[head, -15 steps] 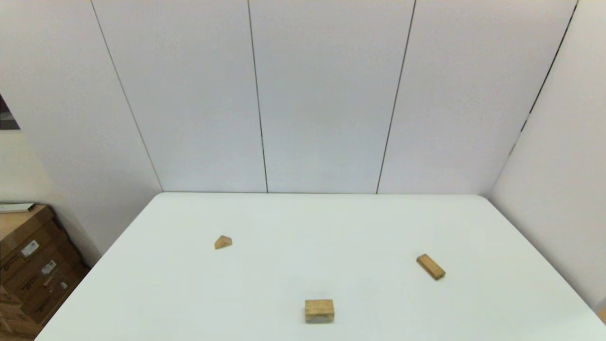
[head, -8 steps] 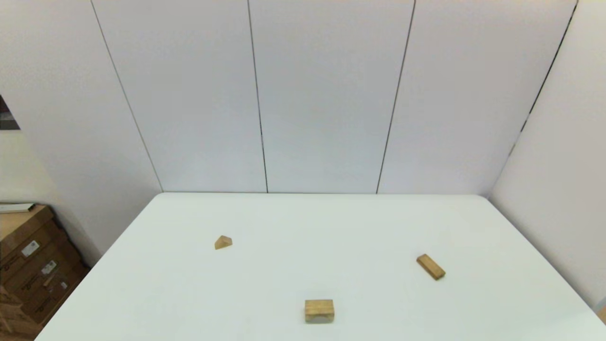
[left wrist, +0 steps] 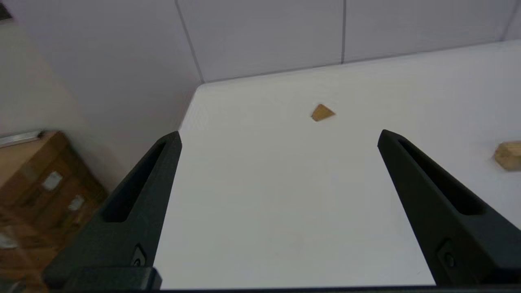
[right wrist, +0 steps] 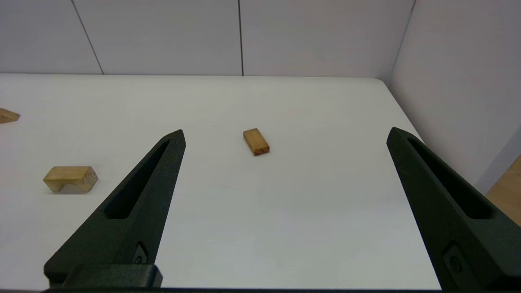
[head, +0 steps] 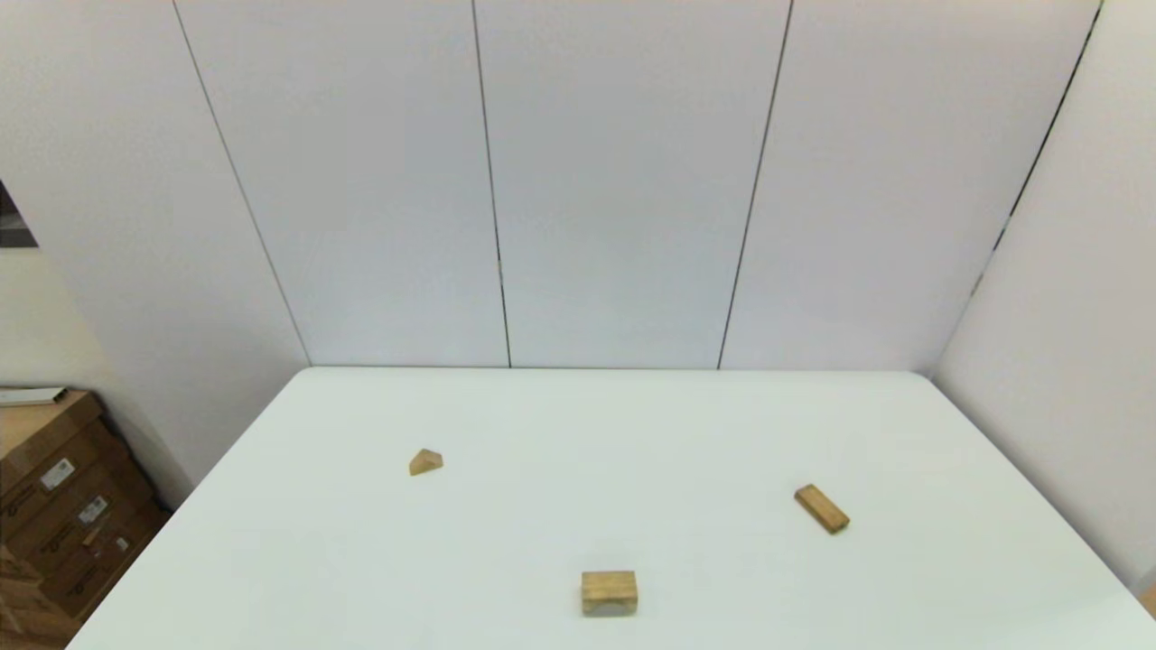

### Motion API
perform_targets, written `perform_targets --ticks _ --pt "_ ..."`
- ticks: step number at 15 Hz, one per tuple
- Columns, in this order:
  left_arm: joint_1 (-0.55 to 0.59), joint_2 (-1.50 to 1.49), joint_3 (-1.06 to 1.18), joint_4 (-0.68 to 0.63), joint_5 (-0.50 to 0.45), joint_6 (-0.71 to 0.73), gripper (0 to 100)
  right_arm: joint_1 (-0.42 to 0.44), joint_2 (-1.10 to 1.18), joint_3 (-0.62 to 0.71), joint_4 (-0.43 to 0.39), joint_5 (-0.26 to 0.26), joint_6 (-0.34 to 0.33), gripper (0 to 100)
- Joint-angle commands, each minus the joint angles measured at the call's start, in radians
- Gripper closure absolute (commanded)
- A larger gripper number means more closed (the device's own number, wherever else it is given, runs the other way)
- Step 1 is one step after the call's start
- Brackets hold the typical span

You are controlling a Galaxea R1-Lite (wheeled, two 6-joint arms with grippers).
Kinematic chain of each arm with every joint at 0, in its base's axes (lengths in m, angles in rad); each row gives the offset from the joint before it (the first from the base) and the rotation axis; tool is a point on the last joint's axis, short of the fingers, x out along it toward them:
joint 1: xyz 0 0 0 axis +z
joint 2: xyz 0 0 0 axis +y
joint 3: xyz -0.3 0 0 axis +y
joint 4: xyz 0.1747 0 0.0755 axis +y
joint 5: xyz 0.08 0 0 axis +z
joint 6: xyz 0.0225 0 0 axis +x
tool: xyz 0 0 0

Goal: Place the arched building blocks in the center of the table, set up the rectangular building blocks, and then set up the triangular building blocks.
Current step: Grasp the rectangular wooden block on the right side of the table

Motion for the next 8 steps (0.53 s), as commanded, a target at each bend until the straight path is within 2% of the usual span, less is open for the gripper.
perform_targets --ticks 1,3,5,6,7,8 --pt "0.000 -0.003 0.037 -0.045 -0.019 -0.039 0 0.001 0.000 0.000 0.012 0.011 -0.079 0" --pt "0.000 -0.003 0.035 -0.047 -0.004 -0.072 0 0.000 0.000 0.000 0.009 0.002 -0.012 0" --pt "0.000 -0.003 0.037 -0.047 0.019 -0.098 0 0.001 0.000 0.000 0.007 0.013 -0.068 0" --pt "0.000 -0.003 0.037 -0.049 0.019 -0.115 0 0.001 0.000 -0.002 0.012 0.014 -0.074 0" --pt "0.000 -0.003 0.037 -0.049 0.019 -0.115 0 0.000 0.003 -0.011 0.029 0.016 -0.081 0" --pt "0.000 -0.003 0.037 -0.049 0.021 -0.115 0 0.001 0.024 -0.072 0.082 0.025 -0.079 0"
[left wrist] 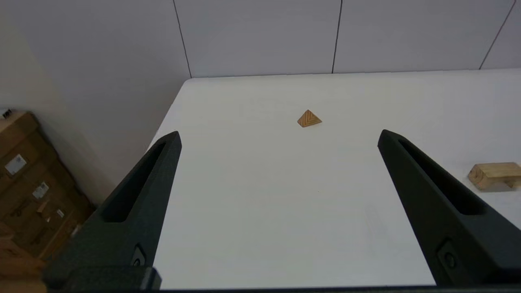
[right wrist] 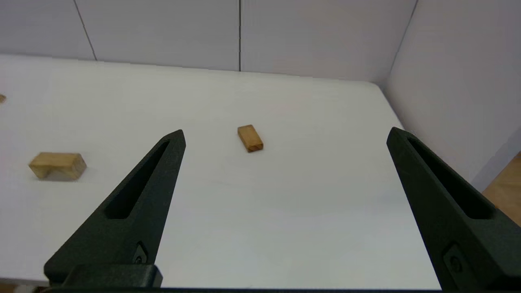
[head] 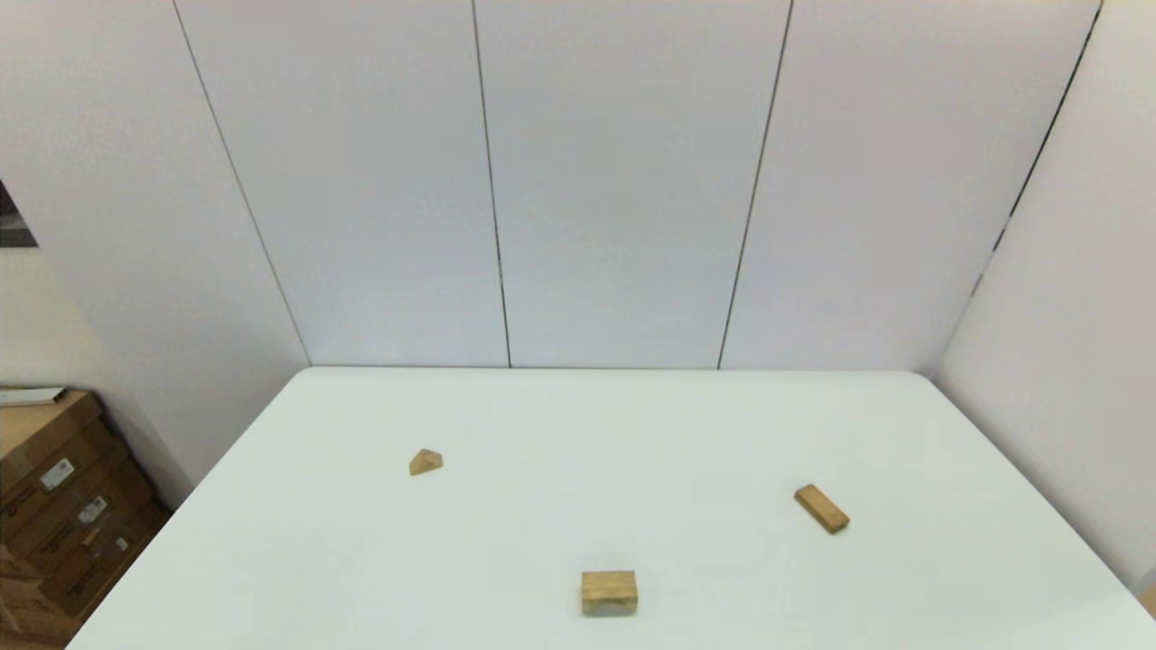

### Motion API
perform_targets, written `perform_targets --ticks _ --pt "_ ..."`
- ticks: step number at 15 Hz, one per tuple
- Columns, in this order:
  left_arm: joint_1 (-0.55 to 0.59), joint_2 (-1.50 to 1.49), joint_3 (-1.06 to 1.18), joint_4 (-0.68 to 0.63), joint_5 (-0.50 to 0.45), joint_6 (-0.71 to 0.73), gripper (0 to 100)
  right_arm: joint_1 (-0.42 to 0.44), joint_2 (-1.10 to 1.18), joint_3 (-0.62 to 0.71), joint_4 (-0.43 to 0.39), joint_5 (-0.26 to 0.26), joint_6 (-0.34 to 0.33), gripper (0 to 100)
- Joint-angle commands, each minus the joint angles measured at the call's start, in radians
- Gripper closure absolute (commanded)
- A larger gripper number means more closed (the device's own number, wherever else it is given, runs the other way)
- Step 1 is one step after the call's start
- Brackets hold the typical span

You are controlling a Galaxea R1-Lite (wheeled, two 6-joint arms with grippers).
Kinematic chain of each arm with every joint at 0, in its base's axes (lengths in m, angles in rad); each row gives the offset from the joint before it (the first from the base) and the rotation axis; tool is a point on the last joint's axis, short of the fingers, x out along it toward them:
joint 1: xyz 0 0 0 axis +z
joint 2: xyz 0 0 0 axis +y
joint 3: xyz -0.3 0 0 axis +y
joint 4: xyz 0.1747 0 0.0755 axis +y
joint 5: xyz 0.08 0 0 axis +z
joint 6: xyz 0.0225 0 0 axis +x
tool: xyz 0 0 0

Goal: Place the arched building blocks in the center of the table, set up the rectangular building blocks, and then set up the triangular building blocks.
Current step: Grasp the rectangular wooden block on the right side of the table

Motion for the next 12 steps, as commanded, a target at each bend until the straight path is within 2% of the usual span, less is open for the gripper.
perform_targets --ticks 1,4,7,10,11,12 --pt "0.000 0.002 0.000 0.000 0.002 -0.005 0 0.001 0.070 -0.152 0.120 0.001 -0.003 0" --pt "0.000 0.002 0.000 0.000 0.000 -0.005 0 0.012 0.420 -0.413 0.263 0.008 -0.008 0" --pt "0.000 0.002 0.000 0.000 0.002 -0.005 0 0.012 0.725 -0.399 0.269 0.011 -0.066 0" --pt "0.000 0.002 0.000 0.000 0.000 -0.005 0 0.021 0.934 -0.399 0.217 0.047 -0.063 0" --pt "0.000 0.002 0.000 0.000 0.000 -0.005 0 0.020 1.106 -0.398 0.122 0.070 -0.049 0" --pt "0.000 0.002 0.000 0.000 0.002 -0.005 0 0.020 1.271 -0.404 0.020 0.068 -0.051 0"
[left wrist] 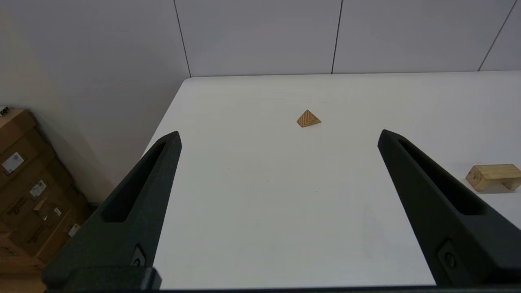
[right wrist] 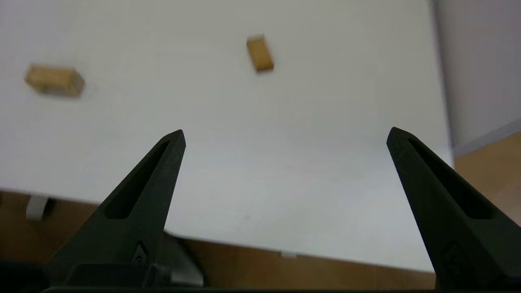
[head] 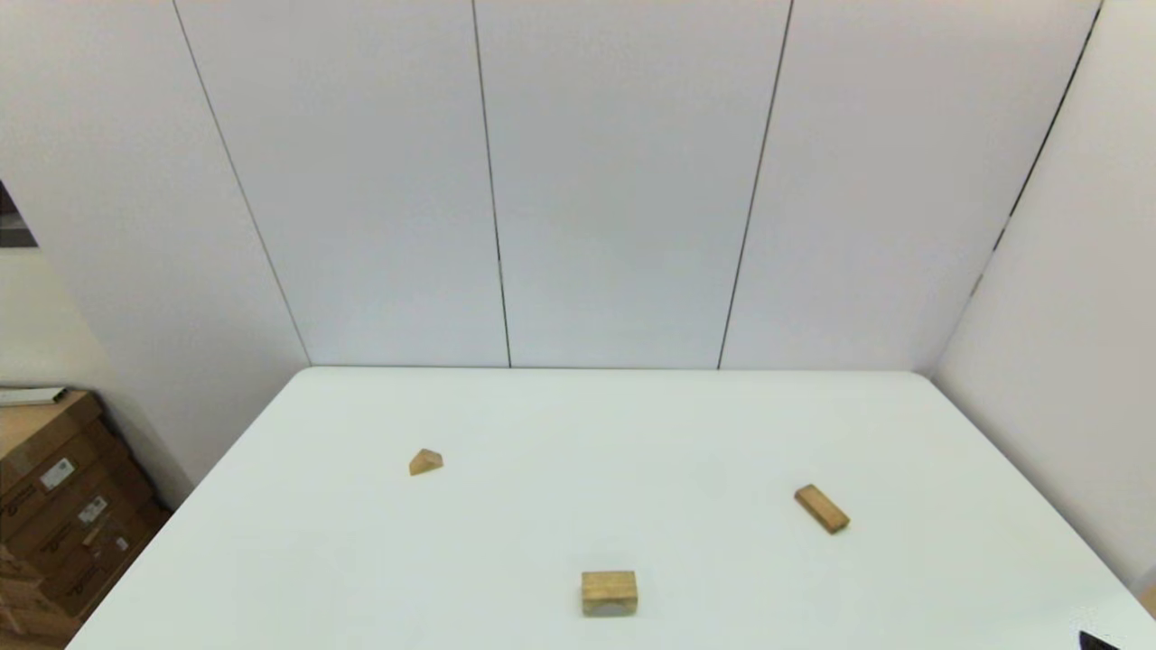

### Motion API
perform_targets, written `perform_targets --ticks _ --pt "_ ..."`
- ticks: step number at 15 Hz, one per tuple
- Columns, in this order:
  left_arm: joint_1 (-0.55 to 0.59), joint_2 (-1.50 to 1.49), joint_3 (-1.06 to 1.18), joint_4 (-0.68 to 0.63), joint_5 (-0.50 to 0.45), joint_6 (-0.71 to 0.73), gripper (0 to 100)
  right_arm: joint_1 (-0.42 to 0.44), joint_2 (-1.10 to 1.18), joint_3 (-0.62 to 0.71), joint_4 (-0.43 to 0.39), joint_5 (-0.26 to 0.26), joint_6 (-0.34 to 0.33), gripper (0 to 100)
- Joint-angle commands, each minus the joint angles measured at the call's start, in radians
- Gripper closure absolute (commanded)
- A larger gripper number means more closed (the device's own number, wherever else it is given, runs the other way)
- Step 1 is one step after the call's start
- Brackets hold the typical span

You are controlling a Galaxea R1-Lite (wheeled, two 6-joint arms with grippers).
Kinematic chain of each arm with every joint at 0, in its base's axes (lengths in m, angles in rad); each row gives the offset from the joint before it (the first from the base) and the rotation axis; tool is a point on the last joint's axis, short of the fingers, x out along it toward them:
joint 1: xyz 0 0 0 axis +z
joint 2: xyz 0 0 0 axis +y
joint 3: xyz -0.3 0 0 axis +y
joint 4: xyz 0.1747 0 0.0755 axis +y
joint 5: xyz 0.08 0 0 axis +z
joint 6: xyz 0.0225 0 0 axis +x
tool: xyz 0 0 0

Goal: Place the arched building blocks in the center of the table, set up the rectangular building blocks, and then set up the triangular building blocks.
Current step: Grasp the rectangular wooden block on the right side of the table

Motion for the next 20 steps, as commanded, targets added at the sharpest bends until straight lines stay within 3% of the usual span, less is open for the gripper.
perform_targets --ticks 1,3,4,7,12,14,16,20 --pt "0.000 0.002 0.000 0.000 -0.001 0.000 0 0.007 0.685 -0.026 -0.286 0.032 -0.008 0" --pt "0.000 0.002 0.000 0.000 0.001 0.001 0 0.001 0.832 -0.074 -0.366 0.016 -0.070 0" --pt "0.000 0.002 0.000 0.000 0.001 0.001 0 0.000 0.891 -0.124 -0.361 0.012 -0.090 0" --pt "0.000 0.002 0.000 0.000 -0.001 0.001 0 -0.007 1.061 -0.259 -0.360 0.010 -0.090 0" --pt "0.000 0.002 0.000 0.000 0.001 0.001 0 -0.004 1.216 -0.370 -0.369 0.024 -0.085 0" --pt "0.000 0.002 0.000 0.000 0.001 0.001 0 -0.008 1.283 -0.396 -0.374 0.047 -0.086 0" --pt "0.000 0.002 0.000 0.000 -0.001 0.001 0 -0.016 1.319 -0.426 -0.383 0.105 -0.086 0" --pt "0.000 0.002 0.000 0.000 -0.001 0.001 0 0.000 1.388 -0.491 -0.383 0.116 -0.086 0"
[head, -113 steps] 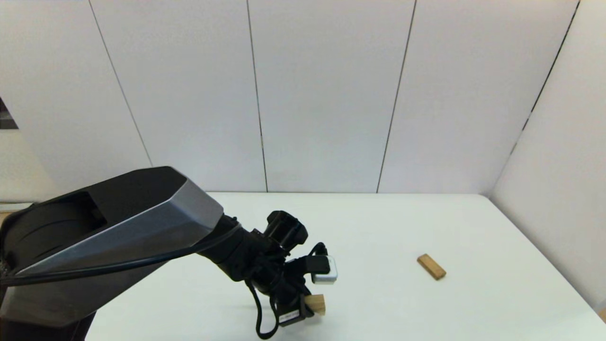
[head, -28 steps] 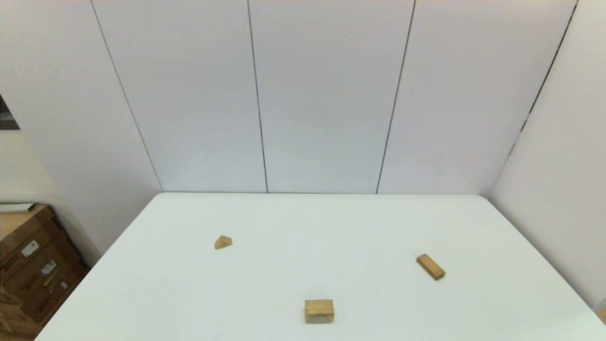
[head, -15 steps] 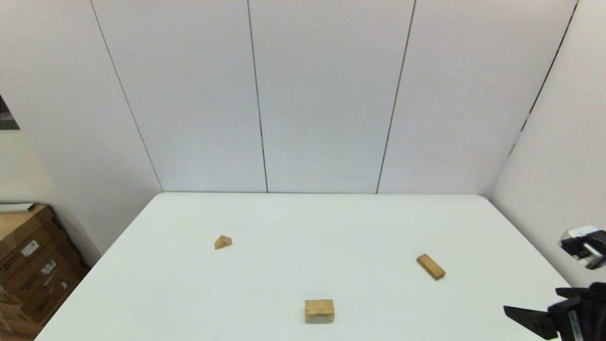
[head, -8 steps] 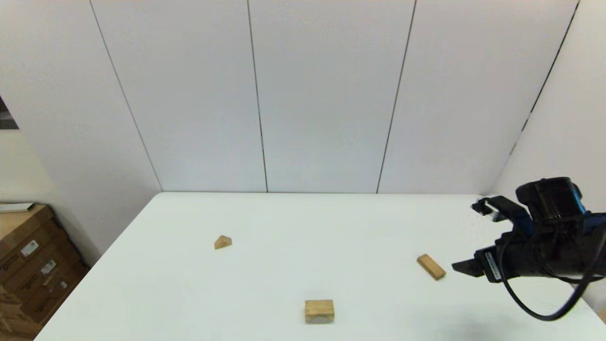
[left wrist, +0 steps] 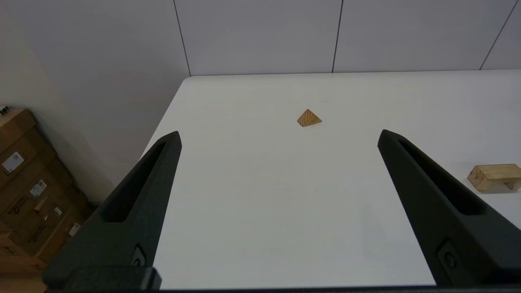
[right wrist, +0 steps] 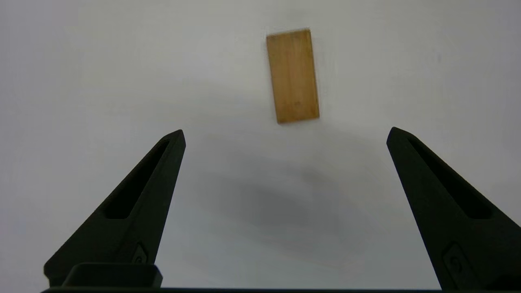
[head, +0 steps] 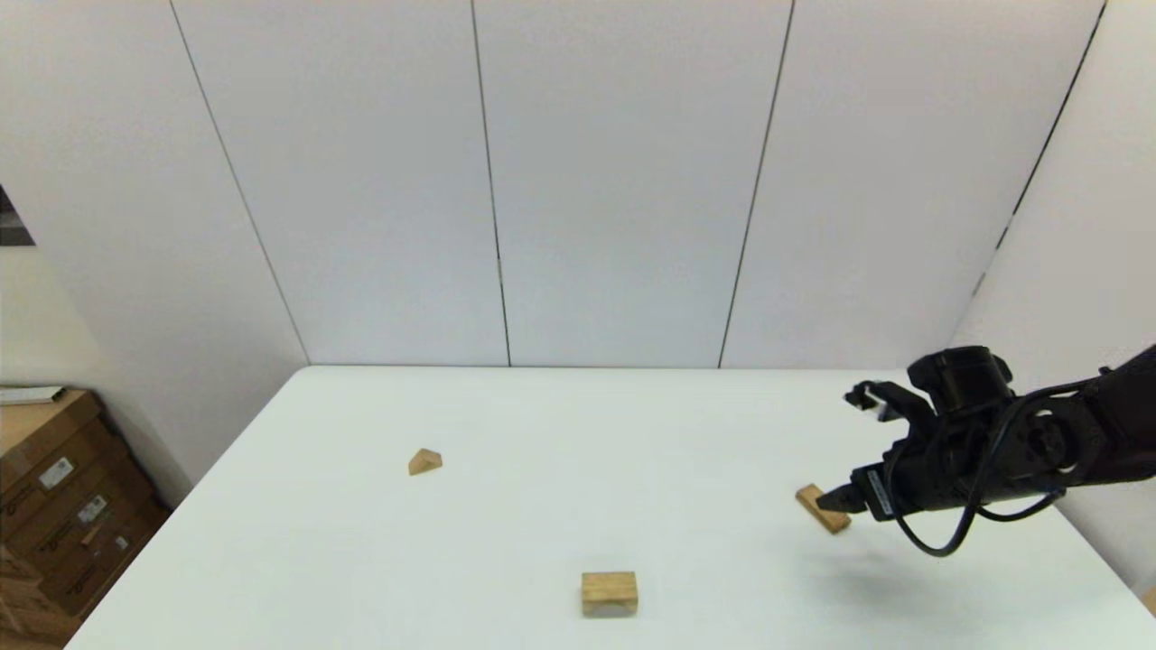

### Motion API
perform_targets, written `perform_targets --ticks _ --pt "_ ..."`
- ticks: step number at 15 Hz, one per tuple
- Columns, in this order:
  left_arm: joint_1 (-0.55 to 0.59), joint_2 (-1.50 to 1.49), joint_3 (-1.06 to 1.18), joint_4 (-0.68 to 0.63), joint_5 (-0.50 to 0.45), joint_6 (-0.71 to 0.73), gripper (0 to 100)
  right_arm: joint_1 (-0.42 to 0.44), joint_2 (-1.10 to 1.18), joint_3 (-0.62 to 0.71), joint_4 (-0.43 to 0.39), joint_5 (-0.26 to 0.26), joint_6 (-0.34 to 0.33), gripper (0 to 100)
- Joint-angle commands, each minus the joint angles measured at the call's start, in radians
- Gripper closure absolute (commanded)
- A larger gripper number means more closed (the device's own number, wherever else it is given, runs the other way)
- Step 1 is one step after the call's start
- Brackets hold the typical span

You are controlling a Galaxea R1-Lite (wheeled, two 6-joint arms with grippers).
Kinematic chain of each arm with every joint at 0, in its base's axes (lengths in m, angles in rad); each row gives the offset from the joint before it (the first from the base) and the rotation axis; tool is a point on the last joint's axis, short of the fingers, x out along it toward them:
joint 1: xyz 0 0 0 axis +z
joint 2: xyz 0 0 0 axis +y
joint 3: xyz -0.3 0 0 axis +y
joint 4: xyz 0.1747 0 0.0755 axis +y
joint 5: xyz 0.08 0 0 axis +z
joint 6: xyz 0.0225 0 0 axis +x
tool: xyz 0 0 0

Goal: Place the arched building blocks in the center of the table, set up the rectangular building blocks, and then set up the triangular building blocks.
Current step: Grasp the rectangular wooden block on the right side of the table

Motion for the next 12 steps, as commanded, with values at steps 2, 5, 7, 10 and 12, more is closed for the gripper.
perform_targets --ticks 2,5,7,10,12 --pt "0.000 0.001 0.000 0.000 0.001 0.000 0 0.012 0.104 -0.060 -0.002 -0.002 -0.007 0" --pt "0.000 0.001 0.000 0.000 -0.001 0.000 0 0.012 0.132 -0.065 -0.013 -0.007 -0.016 0" --pt "0.000 0.001 0.000 0.000 0.001 0.000 0 0.012 0.147 -0.065 -0.042 -0.008 -0.032 0" --pt "0.000 0.001 0.000 0.000 0.001 0.000 0 0.012 0.192 -0.070 -0.067 -0.033 -0.033 0" --pt "0.000 0.001 0.000 0.000 -0.001 0.000 0 0.018 0.210 -0.074 -0.083 -0.059 -0.035 0"
